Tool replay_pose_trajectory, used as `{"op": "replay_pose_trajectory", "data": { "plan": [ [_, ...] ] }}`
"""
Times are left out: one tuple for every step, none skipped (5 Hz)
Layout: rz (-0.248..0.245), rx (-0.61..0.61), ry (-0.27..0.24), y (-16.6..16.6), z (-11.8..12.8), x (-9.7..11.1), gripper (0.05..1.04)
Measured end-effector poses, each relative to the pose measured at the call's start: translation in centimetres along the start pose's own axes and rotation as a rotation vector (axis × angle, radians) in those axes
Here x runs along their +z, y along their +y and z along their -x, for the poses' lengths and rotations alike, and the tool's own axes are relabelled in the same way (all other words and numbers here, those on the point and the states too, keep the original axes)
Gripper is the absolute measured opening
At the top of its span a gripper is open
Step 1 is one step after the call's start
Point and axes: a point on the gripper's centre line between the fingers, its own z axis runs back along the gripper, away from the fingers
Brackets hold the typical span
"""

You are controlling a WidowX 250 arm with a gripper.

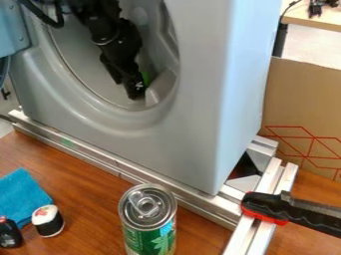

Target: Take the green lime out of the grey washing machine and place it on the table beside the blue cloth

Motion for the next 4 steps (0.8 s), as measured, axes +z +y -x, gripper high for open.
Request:
{"op": "replay_pose_trajectory", "data": {
  "plan": [
    [0.031,0.052,-0.073,0.2,-0.3,0.1,0.888],
    [0.043,0.072,-0.079,0.2,-0.4,0.2,0.738],
    [0.017,0.138,0.007,-0.4,1.7,1.3,0.737],
    [-0.01,0.175,0.127,-2.1,5.5,3.7,0.736]
  ]
}}
